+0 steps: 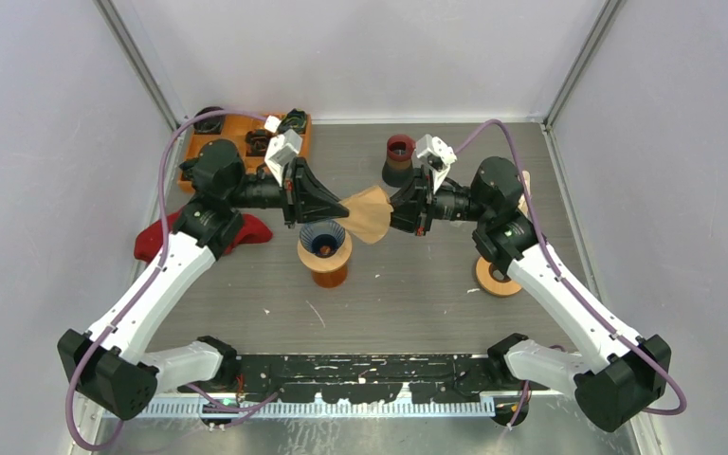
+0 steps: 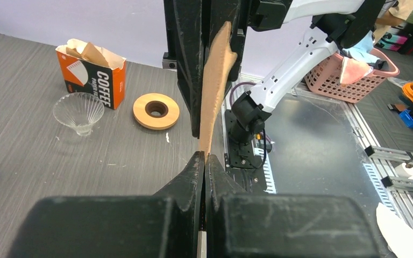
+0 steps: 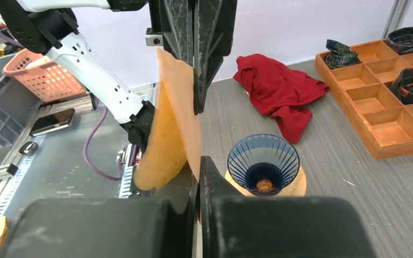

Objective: Place the coffee filter in the dripper
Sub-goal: Place the coffee filter in the coffee dripper.

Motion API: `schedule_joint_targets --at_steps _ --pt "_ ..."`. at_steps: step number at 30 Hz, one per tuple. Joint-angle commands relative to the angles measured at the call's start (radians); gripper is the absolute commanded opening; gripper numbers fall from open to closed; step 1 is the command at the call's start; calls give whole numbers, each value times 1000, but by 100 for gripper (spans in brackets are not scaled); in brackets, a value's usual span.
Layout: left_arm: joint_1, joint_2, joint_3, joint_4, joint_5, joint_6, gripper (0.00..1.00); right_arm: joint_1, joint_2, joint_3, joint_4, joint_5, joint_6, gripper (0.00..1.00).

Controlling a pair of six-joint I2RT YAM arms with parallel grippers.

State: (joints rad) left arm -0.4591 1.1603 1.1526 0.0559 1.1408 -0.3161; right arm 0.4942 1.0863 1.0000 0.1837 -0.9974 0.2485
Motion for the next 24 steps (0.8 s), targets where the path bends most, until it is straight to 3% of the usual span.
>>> schedule_joint_targets --at_steps 1,5,10,13,17,24 --pt "-4 -49 -12 72 -29 -11 0 4 -7 4 62 -12 5 1" --pt "-5 -76 -28 9 -107 44 13 4 -13 6 22 8 -21 1" --pt "-4 -121 -34 -82 -237 103 43 5 -24 34 -100 87 -77 1" --pt "-4 -160 -44 -127 -364 113 52 6 -27 61 -184 163 -114 1" --pt "-6 -212 -72 -154 -524 89 73 17 -31 89 -247 261 -133 1" --pt "-60 -265 -70 -253 -816 46 85 110 -11 188 -416 561 -190 1"
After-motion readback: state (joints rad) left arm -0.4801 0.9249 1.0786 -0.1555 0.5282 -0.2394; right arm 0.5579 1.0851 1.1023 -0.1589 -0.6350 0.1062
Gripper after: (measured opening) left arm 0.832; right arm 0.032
